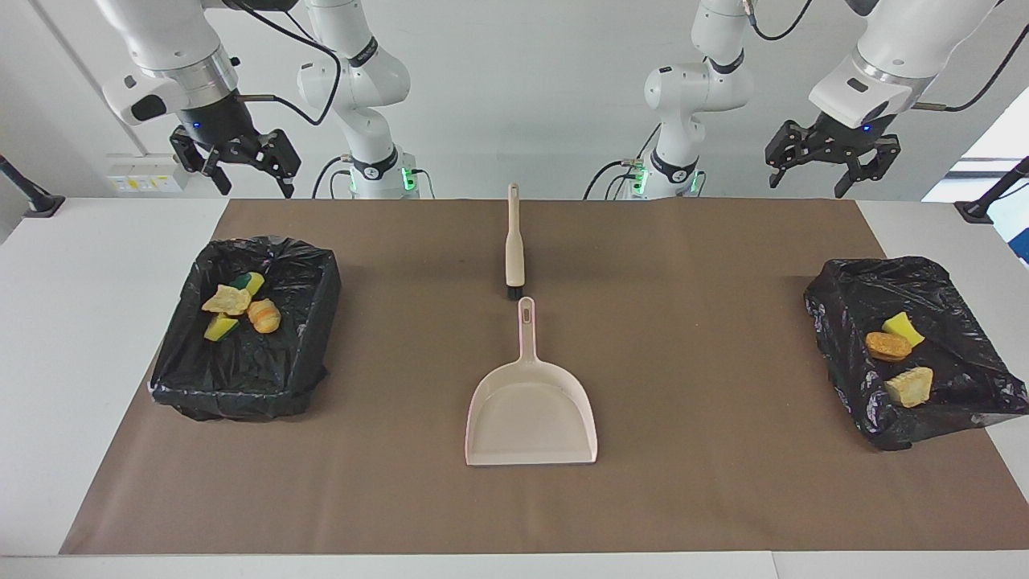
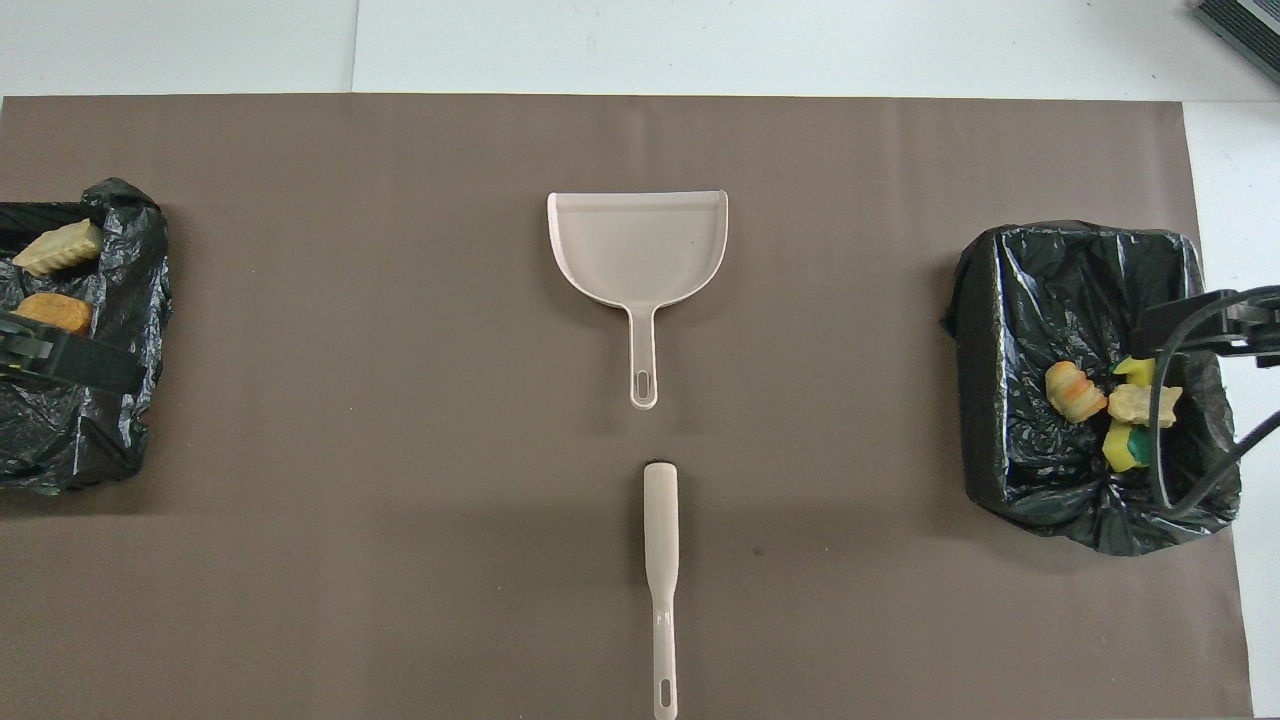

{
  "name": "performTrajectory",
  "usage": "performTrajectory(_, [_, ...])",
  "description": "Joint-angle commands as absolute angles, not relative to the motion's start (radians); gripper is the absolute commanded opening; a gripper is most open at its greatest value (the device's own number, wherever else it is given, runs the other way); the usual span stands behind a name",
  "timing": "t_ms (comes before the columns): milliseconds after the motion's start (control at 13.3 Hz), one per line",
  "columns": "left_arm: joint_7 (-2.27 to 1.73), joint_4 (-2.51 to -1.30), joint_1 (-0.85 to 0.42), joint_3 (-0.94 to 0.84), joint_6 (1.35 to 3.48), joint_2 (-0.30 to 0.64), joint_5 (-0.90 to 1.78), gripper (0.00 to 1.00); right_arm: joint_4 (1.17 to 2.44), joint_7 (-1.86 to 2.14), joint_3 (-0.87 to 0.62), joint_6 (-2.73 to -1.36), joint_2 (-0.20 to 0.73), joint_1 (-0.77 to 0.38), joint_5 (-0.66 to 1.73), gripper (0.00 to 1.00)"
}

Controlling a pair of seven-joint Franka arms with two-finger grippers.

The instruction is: Sweep and dump trash in bin

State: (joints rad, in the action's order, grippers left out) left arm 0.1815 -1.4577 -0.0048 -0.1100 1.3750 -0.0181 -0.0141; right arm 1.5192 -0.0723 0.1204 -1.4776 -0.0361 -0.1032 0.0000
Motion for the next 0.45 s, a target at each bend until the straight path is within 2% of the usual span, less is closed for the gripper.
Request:
performTrajectory(0, [0.192, -1.583, 0.005, -0.109, 1.426, -0.103, -0.002, 1.0, 1.529, -0.054, 0.109, -1.48, -0.049, -0.084, 0.02, 1.0])
performTrajectory(375, [0.19, -1.591, 0.006, -0.107, 1.431, -0.107, -0.002, 1.0, 1.529, -0.054, 0.109, -1.48, -0.049, -0.086, 0.02, 1.0])
